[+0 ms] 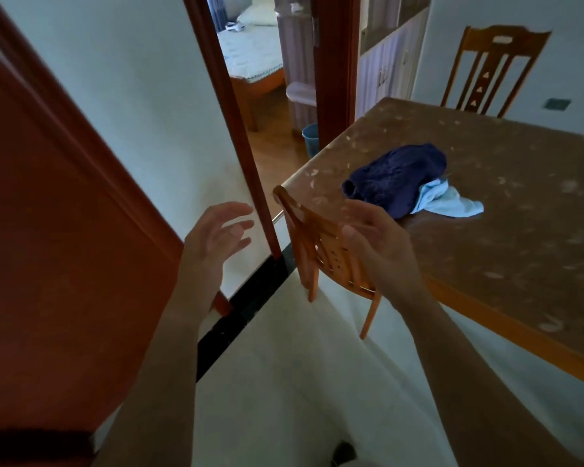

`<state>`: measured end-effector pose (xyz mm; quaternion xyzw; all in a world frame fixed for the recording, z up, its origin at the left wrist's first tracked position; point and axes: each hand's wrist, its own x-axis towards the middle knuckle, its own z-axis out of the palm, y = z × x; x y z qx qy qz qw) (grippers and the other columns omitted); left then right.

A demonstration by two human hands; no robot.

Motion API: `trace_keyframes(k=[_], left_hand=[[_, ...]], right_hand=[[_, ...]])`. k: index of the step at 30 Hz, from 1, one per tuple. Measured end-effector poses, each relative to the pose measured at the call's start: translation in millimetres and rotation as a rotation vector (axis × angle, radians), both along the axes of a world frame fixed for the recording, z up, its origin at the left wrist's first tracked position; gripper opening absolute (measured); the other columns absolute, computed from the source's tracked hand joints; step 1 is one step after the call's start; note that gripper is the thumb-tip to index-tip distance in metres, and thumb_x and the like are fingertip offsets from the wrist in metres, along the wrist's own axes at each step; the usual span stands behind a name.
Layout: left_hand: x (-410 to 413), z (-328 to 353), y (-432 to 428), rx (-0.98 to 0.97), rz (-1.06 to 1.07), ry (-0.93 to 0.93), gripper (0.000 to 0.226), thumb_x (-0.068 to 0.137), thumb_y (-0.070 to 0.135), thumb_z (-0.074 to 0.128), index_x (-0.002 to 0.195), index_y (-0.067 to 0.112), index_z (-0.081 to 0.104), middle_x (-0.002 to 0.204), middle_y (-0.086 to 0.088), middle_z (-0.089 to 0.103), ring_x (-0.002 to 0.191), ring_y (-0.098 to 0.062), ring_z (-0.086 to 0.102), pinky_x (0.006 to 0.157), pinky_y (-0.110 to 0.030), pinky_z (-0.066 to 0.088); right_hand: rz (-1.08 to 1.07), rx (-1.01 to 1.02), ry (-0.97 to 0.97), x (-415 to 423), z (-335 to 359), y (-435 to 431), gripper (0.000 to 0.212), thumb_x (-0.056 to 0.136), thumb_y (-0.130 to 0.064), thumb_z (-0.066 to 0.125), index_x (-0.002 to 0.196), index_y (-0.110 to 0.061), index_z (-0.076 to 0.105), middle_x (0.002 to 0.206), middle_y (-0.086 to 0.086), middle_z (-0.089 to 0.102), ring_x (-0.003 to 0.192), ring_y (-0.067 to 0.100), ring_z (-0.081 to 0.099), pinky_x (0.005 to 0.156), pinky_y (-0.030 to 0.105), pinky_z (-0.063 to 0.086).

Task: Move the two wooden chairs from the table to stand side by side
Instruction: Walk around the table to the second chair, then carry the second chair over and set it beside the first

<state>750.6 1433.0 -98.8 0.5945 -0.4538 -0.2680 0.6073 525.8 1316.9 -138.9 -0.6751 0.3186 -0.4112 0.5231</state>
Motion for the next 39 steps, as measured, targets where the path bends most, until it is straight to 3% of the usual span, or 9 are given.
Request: trace_keyframes(k=[6, 11, 18, 23, 26, 30, 33, 36, 39], left_hand=[[48, -24, -69, 0.087, -0.091, -0.031, 0.03, 0.091, 0.027, 0.059, 0.118, 0.014, 0.065, 0.127, -0.01, 0.067, 0.12, -0.029, 0.067, 0.105, -0.055, 0.054], [99, -48, -145, 0.099, -0.228, -0.102, 0.047, 0.088, 0.047, 0.061, 0.124, 0.016, 0.065, 0.123, -0.001, 0.069, 0.119, -0.024, 0.067, 0.104, -0.054, 0.055], [159, -67, -254, 0.151, -0.56, -0.155, 0.024, 0.097, 0.046, 0.06, 0.119, 0.038, 0.066, 0.118, 0.028, 0.067, 0.11, 0.013, 0.063, 0.081, -0.004, 0.05], [157, -92, -324, 0.323, -0.745, -0.328, 0.048, 0.083, 0.07, 0.06, 0.122, 0.042, 0.063, 0.126, 0.03, 0.058, 0.119, 0.005, 0.058, 0.093, -0.024, 0.046], [149, -118, -349, 0.482, -0.865, -0.544, 0.069, 0.069, 0.085, 0.063, 0.126, 0.045, 0.058, 0.123, 0.028, 0.056, 0.114, -0.001, 0.057, 0.086, -0.022, 0.042], [140, -160, -370, 0.701, -1.062, -0.781, 0.088, 0.065, 0.069, 0.084, 0.142, 0.04, 0.051, 0.139, 0.015, 0.051, 0.122, -0.011, 0.06, 0.082, -0.022, 0.053], [137, -190, -377, 0.776, -1.086, -1.07, 0.077, 0.073, 0.062, 0.082, 0.14, 0.037, 0.054, 0.135, 0.011, 0.061, 0.123, -0.017, 0.062, 0.107, -0.041, 0.048], [136, -208, -384, 0.674, -1.021, -1.245, 0.048, 0.083, 0.064, 0.068, 0.124, 0.04, 0.06, 0.122, 0.013, 0.069, 0.116, -0.017, 0.066, 0.102, -0.041, 0.045], [134, -218, -388, 0.61, -1.008, -1.266, 0.038, 0.085, 0.064, 0.064, 0.117, 0.043, 0.062, 0.115, 0.015, 0.071, 0.104, -0.015, 0.069, 0.091, -0.037, 0.049]], right_hand=[[-0.173, 0.004, 0.084, 21, -13, -48, 0.042, 0.095, -0.04, 0.066, 0.133, -0.029, 0.055, 0.111, -0.039, 0.064, 0.103, -0.018, 0.06, 0.069, 0.002, 0.047], [-0.319, 0.039, 0.157, 43, -29, -77, 0.051, 0.086, -0.053, 0.065, 0.133, -0.033, 0.058, 0.126, -0.015, 0.064, 0.109, -0.004, 0.065, 0.08, 0.016, 0.057], [-0.501, 0.087, 0.132, 100, -32, -110, 0.049, 0.089, -0.049, 0.067, 0.133, -0.03, 0.058, 0.131, -0.01, 0.064, 0.109, 0.001, 0.066, 0.078, 0.016, 0.055], [-0.635, 0.131, 0.152, 110, -47, -120, 0.056, 0.085, -0.056, 0.068, 0.133, -0.029, 0.058, 0.13, -0.003, 0.067, 0.111, 0.011, 0.069, 0.091, 0.039, 0.059], [-0.677, 0.171, 0.368, 110, -67, -130, 0.07, 0.076, -0.075, 0.063, 0.134, -0.036, 0.054, 0.135, -0.007, 0.062, 0.114, 0.01, 0.066, 0.093, 0.04, 0.058], [-0.604, 0.244, 0.645, 114, -102, -162, 0.088, 0.069, -0.08, 0.065, 0.142, -0.037, 0.041, 0.14, -0.006, 0.052, 0.123, 0.014, 0.054, 0.096, 0.034, 0.047], [-0.374, 0.349, 0.901, 119, -133, -196, 0.105, 0.06, -0.088, 0.064, 0.146, -0.033, 0.038, 0.142, -0.001, 0.048, 0.125, 0.02, 0.052, 0.1, 0.039, 0.046], [-0.175, 0.425, 1.19, 123, -159, -216, 0.077, 0.062, -0.081, 0.064, 0.125, -0.037, 0.055, 0.124, -0.006, 0.06, 0.105, 0.017, 0.059, 0.084, 0.037, 0.048], [-0.168, 0.317, 1.365, 126, -178, -212, 0.039, 0.078, -0.062, 0.061, 0.111, -0.043, 0.057, 0.112, -0.009, 0.061, 0.107, 0.02, 0.055, 0.087, 0.039, 0.044]])
